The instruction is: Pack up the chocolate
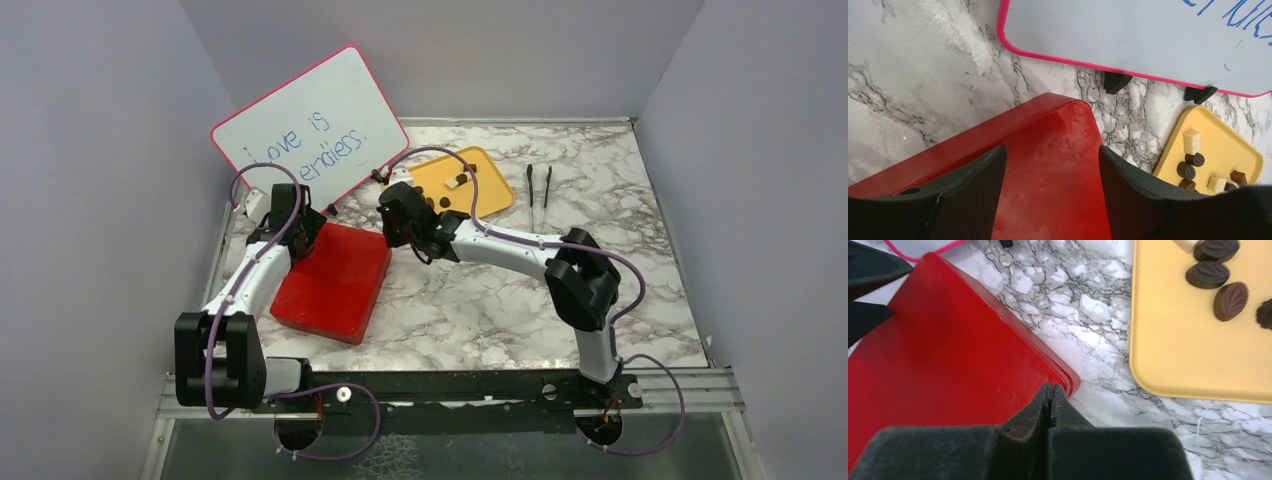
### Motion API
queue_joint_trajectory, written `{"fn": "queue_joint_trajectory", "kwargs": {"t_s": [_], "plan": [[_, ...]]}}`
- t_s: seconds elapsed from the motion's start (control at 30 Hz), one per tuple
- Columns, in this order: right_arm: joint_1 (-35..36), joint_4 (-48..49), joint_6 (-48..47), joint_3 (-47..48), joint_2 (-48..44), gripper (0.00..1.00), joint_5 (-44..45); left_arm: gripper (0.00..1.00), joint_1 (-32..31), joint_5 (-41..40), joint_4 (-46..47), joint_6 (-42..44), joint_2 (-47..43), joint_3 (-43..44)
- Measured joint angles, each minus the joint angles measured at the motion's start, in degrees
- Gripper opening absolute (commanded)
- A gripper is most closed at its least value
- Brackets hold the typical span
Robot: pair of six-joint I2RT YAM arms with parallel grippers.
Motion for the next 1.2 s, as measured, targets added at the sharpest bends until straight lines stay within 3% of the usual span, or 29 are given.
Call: {"fn": "queue_joint_trajectory", "kwargs": {"t_s": [0.23,0.6,1.2], "plan": [[0.33,0.31,-1.86,0.02,-1.97,0.01,-0.11,0.73,0.02,1.01,-0.61,-0.42,-0.76,0.0],[2.1,-1.53,2.45,6.32,6.38,0.01,5.01,0.77,0.0,1.42,-1.42,-0.46,-1.95,0.02],[5.07,-7.08,-6.16,9.77,3.23,0.01,11.37,0.74,0.09,-4.04,-6.45,-6.51,-5.86,4.26]]}}
